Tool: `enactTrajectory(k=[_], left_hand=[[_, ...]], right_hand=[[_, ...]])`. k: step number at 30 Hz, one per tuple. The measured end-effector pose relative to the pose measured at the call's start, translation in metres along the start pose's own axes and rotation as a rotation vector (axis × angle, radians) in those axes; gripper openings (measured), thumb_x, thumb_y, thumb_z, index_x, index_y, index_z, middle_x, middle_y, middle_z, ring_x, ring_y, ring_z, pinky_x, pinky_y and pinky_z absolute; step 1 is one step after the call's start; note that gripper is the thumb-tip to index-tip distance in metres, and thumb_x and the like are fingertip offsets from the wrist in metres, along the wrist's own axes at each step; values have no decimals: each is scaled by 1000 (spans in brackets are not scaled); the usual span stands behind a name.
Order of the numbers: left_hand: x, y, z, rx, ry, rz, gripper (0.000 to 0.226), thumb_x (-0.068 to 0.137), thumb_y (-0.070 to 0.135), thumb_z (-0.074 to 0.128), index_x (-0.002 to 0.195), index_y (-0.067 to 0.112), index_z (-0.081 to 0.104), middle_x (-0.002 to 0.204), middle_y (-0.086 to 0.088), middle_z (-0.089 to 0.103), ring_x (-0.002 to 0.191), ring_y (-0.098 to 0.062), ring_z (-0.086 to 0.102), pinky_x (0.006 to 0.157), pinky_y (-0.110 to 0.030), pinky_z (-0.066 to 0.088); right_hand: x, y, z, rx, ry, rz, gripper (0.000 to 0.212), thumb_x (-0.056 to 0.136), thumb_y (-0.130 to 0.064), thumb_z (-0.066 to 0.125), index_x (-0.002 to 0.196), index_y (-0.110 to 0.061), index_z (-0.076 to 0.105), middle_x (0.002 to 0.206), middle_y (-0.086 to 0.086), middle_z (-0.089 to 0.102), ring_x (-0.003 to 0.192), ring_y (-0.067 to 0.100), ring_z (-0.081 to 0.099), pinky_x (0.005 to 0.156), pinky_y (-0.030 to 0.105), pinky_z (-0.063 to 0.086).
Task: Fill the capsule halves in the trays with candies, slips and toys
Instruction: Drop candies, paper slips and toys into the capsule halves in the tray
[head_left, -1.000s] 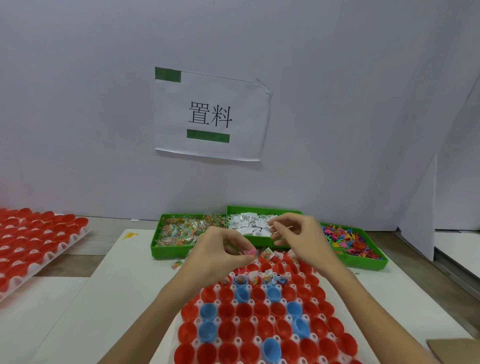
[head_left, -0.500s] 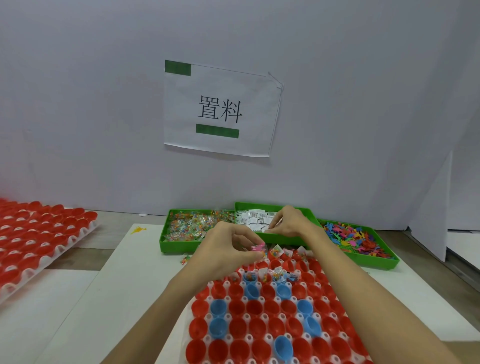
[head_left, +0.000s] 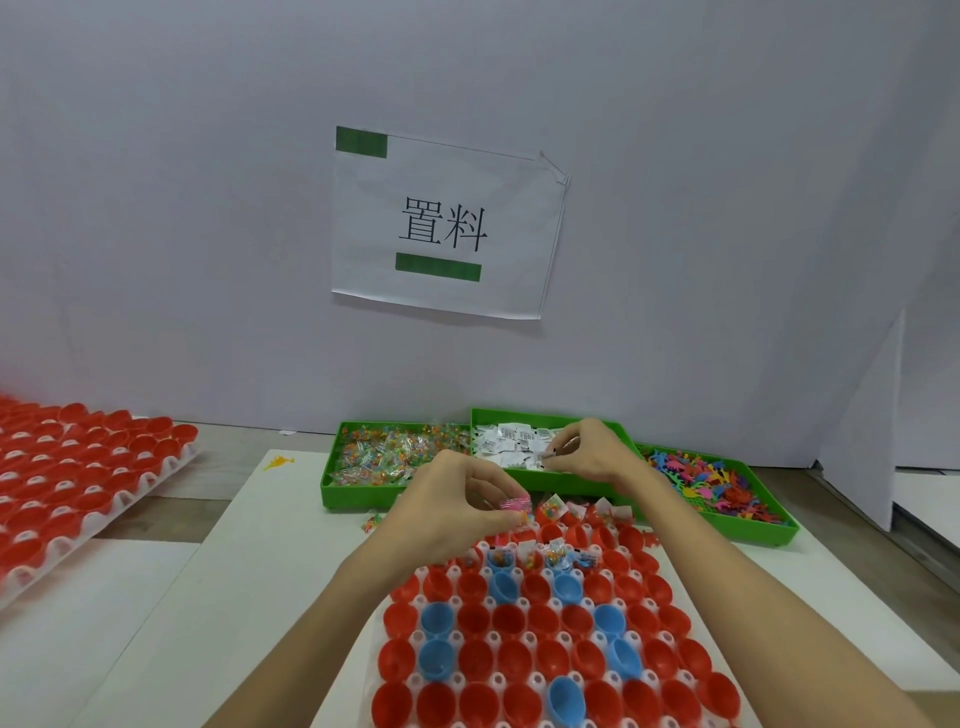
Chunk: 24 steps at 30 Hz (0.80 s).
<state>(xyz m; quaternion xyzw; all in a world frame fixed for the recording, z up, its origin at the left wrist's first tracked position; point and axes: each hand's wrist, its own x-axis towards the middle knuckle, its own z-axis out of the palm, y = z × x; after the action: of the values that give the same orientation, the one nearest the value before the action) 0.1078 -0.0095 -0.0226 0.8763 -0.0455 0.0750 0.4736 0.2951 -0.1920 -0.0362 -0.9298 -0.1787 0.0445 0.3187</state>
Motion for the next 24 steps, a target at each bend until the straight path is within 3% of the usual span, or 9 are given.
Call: enactTrajectory(k=[3,7,9,13,16,21,24], left_hand=[[1,-2,1,-25,19,-1,18,85,24,82,103,27,81,93,7,78,86,-7,74,84,-32,62],[1,-6,2,-59,51,6,19,88,19,80,107,22,80,94,4,79,84,-11,75,84,-34,63],[1,-7,3,-96,98,24,18,88,18,81,106,21,79,91,2,79,79,-12,76,81,-32,63],[2,-4,4,-157,193,85,22,84,25,85,103,22,76,86,4,77,77,-8,74,71,-20,60],[3,1,5,-132,203,184,19,83,26,86,99,20,78,87,8,78,81,-4,74,77,-22,61],[-4,10,9,-97,80,299,18,82,25,85,99,20,80,88,9,79,83,-3,75,79,-22,61],[-5,13,12,-55,87,328,18,83,21,85,100,18,80,91,8,78,84,-4,75,81,-28,63]], right_hand=[[-1,6,-2,38,53,-20,13,84,-21,83,92,-12,77,91,-3,73,88,14,67,71,21,52],[-10,6,-6,116,175,-48,15,87,-26,80,95,-13,79,92,0,77,91,18,70,86,37,58],[-24,0,-10,209,238,-91,11,88,-24,79,93,-14,80,86,2,77,86,20,72,85,40,59],[-73,-18,-18,349,163,-224,4,87,-33,80,85,-29,80,80,-5,77,76,5,70,67,17,53],[-111,-29,-21,352,92,-311,13,85,-40,79,85,-27,79,81,-5,76,78,7,71,71,15,54],[-135,-39,-16,187,188,-345,5,85,-20,81,83,-24,79,74,-6,72,72,10,67,67,21,56],[-140,-43,-14,126,136,-384,9,88,-15,77,91,-23,81,77,-9,71,72,7,67,67,20,56]])
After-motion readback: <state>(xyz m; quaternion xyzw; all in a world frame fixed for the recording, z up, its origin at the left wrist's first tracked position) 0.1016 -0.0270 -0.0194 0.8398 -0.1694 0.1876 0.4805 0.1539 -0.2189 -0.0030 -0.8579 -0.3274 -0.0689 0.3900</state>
